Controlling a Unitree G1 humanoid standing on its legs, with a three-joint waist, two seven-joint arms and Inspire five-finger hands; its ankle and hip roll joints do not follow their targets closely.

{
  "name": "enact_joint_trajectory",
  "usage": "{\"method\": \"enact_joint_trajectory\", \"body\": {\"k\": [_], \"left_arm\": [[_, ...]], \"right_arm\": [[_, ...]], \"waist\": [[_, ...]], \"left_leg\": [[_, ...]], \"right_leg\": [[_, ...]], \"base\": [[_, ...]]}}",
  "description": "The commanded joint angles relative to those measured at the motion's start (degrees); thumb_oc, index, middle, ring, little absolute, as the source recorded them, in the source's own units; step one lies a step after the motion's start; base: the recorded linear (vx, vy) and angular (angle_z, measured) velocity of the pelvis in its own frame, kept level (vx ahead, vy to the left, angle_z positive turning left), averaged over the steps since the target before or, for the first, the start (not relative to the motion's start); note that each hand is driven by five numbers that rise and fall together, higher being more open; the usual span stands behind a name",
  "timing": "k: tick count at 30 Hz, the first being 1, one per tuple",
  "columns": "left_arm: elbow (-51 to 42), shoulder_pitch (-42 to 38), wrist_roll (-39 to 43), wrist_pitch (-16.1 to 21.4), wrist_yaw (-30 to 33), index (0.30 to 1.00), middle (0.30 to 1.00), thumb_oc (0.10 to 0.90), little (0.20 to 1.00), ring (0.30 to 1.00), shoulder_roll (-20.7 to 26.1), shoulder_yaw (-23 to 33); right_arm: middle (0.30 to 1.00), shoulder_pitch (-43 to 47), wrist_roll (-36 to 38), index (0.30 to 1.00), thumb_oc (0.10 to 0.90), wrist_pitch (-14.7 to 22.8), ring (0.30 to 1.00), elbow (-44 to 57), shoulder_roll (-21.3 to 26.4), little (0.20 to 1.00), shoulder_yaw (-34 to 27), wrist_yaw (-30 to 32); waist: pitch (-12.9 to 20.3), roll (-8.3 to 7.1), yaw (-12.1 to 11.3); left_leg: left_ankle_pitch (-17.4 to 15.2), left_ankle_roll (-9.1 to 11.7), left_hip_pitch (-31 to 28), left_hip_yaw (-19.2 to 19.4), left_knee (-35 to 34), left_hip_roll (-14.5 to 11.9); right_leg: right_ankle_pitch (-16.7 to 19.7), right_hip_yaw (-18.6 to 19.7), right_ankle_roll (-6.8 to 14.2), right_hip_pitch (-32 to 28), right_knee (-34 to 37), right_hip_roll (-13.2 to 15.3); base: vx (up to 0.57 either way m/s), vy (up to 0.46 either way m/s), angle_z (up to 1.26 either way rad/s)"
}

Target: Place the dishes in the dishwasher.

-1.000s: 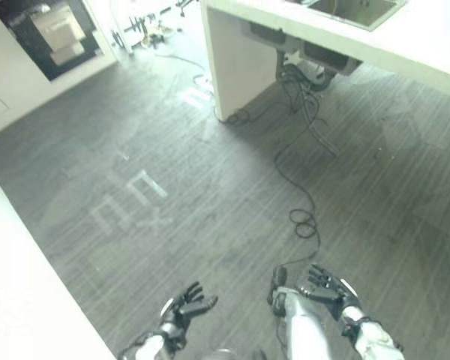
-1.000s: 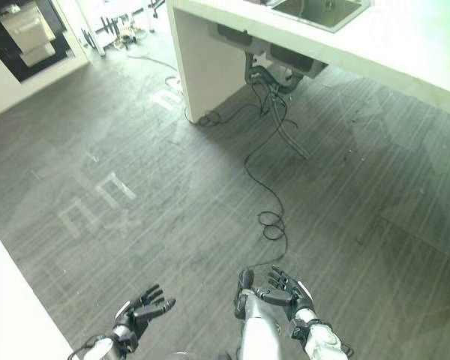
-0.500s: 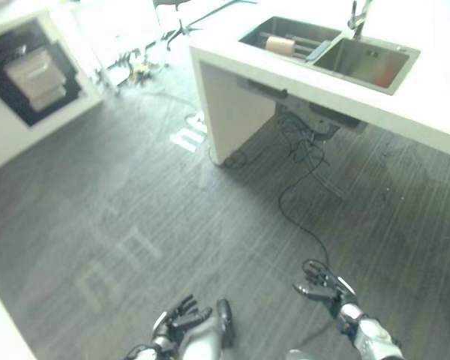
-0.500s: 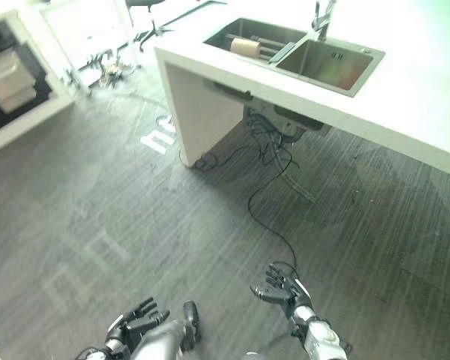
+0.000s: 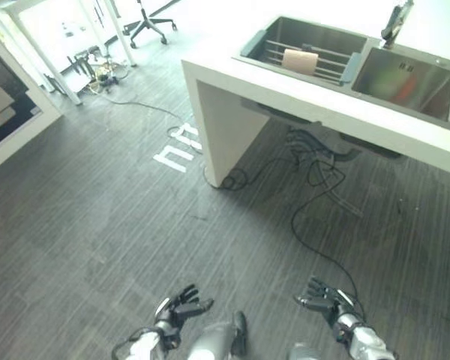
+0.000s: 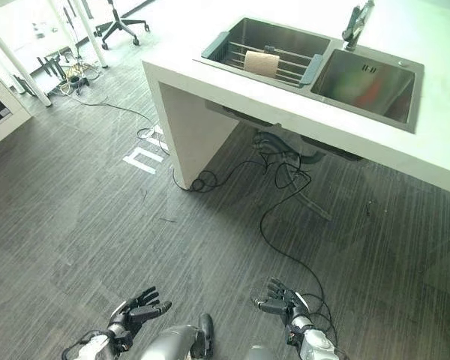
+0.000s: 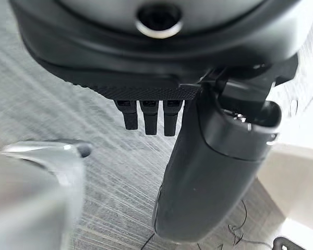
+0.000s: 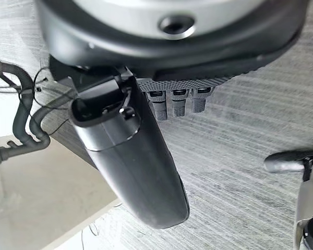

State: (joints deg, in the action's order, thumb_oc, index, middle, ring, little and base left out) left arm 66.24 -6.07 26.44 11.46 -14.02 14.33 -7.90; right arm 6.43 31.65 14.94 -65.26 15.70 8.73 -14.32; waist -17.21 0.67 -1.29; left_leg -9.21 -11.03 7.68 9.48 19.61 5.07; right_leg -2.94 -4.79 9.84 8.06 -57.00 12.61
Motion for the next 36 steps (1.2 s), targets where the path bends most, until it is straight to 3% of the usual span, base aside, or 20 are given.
{"method": "enact_joint_trajectory", "body": {"k": [1,3,4,5,7,11,12,14,16,17,18,19,21,23,24,25,28,32,36], "left_arm": [[-2.4,4.2,1.5,1.7,0.9,0.900,0.900,0.800,0.900,0.900,-0.5,-0.2],[-2.5,4.1,1.1,1.2,0.8,0.900,0.900,0.800,0.900,0.900,-0.5,0.3],[-2.3,4.2,0.1,1.0,0.9,0.900,0.900,0.800,0.900,0.900,-0.3,0.3],[-1.6,4.3,0.1,1.0,1.2,0.900,0.900,0.800,0.900,0.900,-0.4,0.2],[-0.2,5.0,1.0,1.0,2.7,0.900,0.900,0.800,0.900,0.900,-1.1,-0.5],[1.4,6.2,1.2,-1.5,4.2,0.900,0.900,0.800,0.900,0.900,-2.0,1.0],[2.0,6.4,1.3,-1.7,4.0,0.900,0.900,0.800,0.900,0.900,-2.2,1.1],[2.8,7.0,1.0,-1.8,4.0,0.900,0.900,0.800,0.900,0.900,-2.9,1.5],[3.5,7.6,1.8,-1.1,3.9,0.900,0.900,0.800,0.900,0.900,-3.3,1.8],[3.7,7.4,2.3,-1.1,3.2,0.900,0.900,0.800,0.900,0.900,-3.1,2.0],[3.6,7.1,1.9,-1.2,3.1,0.900,0.900,0.800,0.900,0.900,-3.0,2.2],[3.9,7.0,1.2,-1.0,3.1,0.900,0.900,0.800,0.900,0.900,-3.0,2.5],[4.0,6.8,1.3,-1.5,3.6,0.900,0.900,0.800,0.900,0.900,-2.7,2.8],[4.2,6.6,1.8,-2.1,3.8,0.900,0.900,0.800,0.900,0.900,-2.6,2.9],[4.6,6.6,1.5,-1.6,3.9,0.900,0.900,0.800,0.900,0.900,-2.9,2.8],[4.6,6.7,1.5,-1.6,3.9,0.900,0.900,0.800,0.900,0.900,-2.9,2.8],[4.4,7.0,1.6,-2.1,3.6,0.900,0.900,0.800,0.900,0.900,-3.1,2.5],[4.5,6.7,-1.1,-3.7,3.8,0.900,0.900,0.800,0.900,0.900,-3.3,2.6],[5.1,5.9,0.7,-5.2,3.9,0.900,0.900,0.800,0.900,0.900,-2.6,3.4]], "right_arm": [[0.900,2.1,0.2,0.900,0.800,4.6,0.900,3.7,4.3,0.900,-0.6,-1.8],[0.900,2.6,0.0,0.900,0.800,4.6,0.900,3.9,4.4,0.900,-0.3,-1.9],[0.900,2.8,-0.1,0.900,0.800,4.6,0.900,4.1,4.4,0.900,-0.4,-2.0],[0.900,2.9,-0.2,0.900,0.800,4.3,0.900,4.0,4.5,0.900,-0.6,-2.4],[0.900,2.5,-1.7,0.900,0.800,4.0,0.900,3.3,3.9,0.900,-1.2,-3.3],[0.900,2.3,-2.9,0.900,0.800,2.3,0.900,2.5,3.4,0.900,-0.5,-2.3],[0.900,2.6,-3.3,0.900,0.800,2.4,0.900,1.6,3.4,0.900,-0.5,-2.3],[0.900,2.8,-4.2,0.900,0.800,2.2,0.900,0.7,3.9,0.900,-0.3,-2.4],[0.900,2.8,-5.0,0.900,0.800,2.4,0.900,0.3,4.5,0.900,-0.5,-2.4],[0.900,2.9,-4.4,0.900,0.800,2.8,0.900,-0.3,4.8,0.900,-0.8,-2.5],[0.900,3.0,-3.5,0.900,0.800,3.0,0.900,-0.7,5.0,0.900,-1.1,-2.7],[0.900,3.1,-3.2,0.900,0.800,3.2,0.900,-0.9,5.0,0.900,-1.2,-3.2],[0.900,3.4,-2.9,0.900,0.800,3.0,0.900,-0.9,4.9,0.900,-1.2,-3.2],[0.900,3.8,-2.3,0.900,0.800,3.0,0.900,-1.2,4.6,0.900,-0.9,-2.4],[0.900,3.9,-2.3,0.900,0.800,3.2,0.900,-2.1,4.3,0.900,-0.7,-1.7],[0.900,3.9,-2.3,0.900,0.800,3.2,0.900,-2.1,4.3,0.900,-0.7,-1.7],[0.900,3.7,-2.6,0.900,0.800,3.4,0.900,-3.3,4.3,0.900,-0.6,-1.1],[0.900,2.8,-1.1,0.900,0.800,1.6,0.900,-4.1,3.8,0.900,-1.8,1.5],[0.900,0.9,-0.9,0.900,0.800,-2.7,0.900,-6.4,3.1,0.900,-4.2,3.1]], "waist": [[-0.4,4.93,-0.4],[-1.2,4.51,0.5],[-1.6,3.24,1.8],[-1.8,1.56,3.0],[-1.4,1.00,3.6],[0.5,0.49,3.0],[0.8,0.29,2.7],[1.2,-0.24,1.8],[1.4,-0.18,1.5],[0.8,-0.41,0.8],[0.3,-0.54,0.0],[0.1,-0.66,-0.8],[0.0,-0.45,-1.1],[-0.2,0.82,-0.9],[0.0,2.72,-1.0],[0.1,2.74,-1.0],[-0.1,3.73,-2.0],[0.3,3.99,-2.0],[1.3,3.84,-1.2]], "left_leg": [[-2.6,5.0,-2.7,-3.6,-2.4,-3.0],[-3.5,5.7,-3.8,-3.6,-2.4,-2.9],[-4.8,6.4,-5.1,-4.2,-2.4,-2.1],[-6.6,6.8,-6.6,-5.1,-2.4,-0.7],[-9.8,7.0,-9.6,-5.2,-2.4,-0.6],[-9.4,8.8,-13.2,-4.3,-2.4,-1.0],[-7.9,9.4,-14.5,-3.6,-2.4,-1.3],[-1.6,11.6,-16.7,-2.4,-1.6,-1.5],[3.3,14.1,-13.8,-0.6,7.2,-3.0],[4.0,14.5,-8.9,1.3,14.1,-5.1],[3.0,13.8,-6.2,1.8,13.9,-4.7],[0.9,12.4,-5.6,2.4,9.5,-3.7],[-0.2,11.4,-6.6,2.8,1.0,-3.3],[-1.8,11.4,-5.3,1.0,-2.4,-4.4],[-1.1,13.1,-1.2,-4.7,-2.4,-6.3],[-1.1,13.1,-1.2,-4.7,-2.4,-6.3],[0.9,14.7,1.4,-9.8,-2.4,-6.6],[1.3,14.7,2.5,-9.2,-2.4,-7.2],[0.4,13.7,2.1,-9.0,-2.4,-6.3]], "right_leg": [[-0.8,-10.0,-4.8,2.1,13.0,-5.0],[-1.0,-10.9,-4.7,3.1,21.3,-6.1],[1.0,-10.9,-4.0,3.8,35.1,-6.8],[3.5,-9.6,-2.3,7.6,39.8,-4.2],[7.9,-9.6,-0.3,11.8,39.8,-1.5],[4.0,-10.3,-2.2,7.9,39.8,-3.0],[2.6,-10.6,-3.1,6.5,39.8,-3.2],[-0.3,-10.6,-4.7,3.9,39.8,-3.2],[-2.4,-12.1,-6.5,1.9,39.8,-3.4],[-3.9,-13.4,-7.5,-0.1,39.8,-3.0],[-4.7,-13.9,-7.6,-1.4,39.8,-2.8],[-5.4,-14.1,-7.2,-2.5,39.8,-2.7],[-5.6,-14.4,-6.8,-2.9,39.8,-2.8],[-6.2,-13.9,-6.6,-3.3,39.8,-4.3],[-7.4,-12.0,-6.3,-3.4,39.8,-6.6],[-7.4,-12.0,-6.3,-3.4,39.8,-6.6],[-8.4,-9.9,-5.9,-4.0,39.8,-7.3],[-8.7,-9.9,-5.4,-4.9,39.8,-6.3],[-8.2,-9.3,-5.0,-4.8,39.8,-5.6]], "base": [[0.25,-0.007,-0.44],[0.25,-0.129,-0.65],[0.41,-0.258,-0.32],[0.51,-0.291,0.19],[0.52,-0.231,0.48],[0.50,-0.257,-0.22],[0.42,-0.236,-0.31],[0.39,-0.218,-0.02],[0.29,-0.212,-0.11],[0.23,-0.214,0.03],[0.24,-0.154,0.18],[0.23,-0.053,0.20],[0.19,0.034,-0.17],[0.18,0.125,-0.58],[0.15,0.151,-0.23],[0.17,0.182,-0.11],[0.13,0.170,-0.21],[0.11,0.200,-0.30],[0.11,0.192,-0.34]]}}
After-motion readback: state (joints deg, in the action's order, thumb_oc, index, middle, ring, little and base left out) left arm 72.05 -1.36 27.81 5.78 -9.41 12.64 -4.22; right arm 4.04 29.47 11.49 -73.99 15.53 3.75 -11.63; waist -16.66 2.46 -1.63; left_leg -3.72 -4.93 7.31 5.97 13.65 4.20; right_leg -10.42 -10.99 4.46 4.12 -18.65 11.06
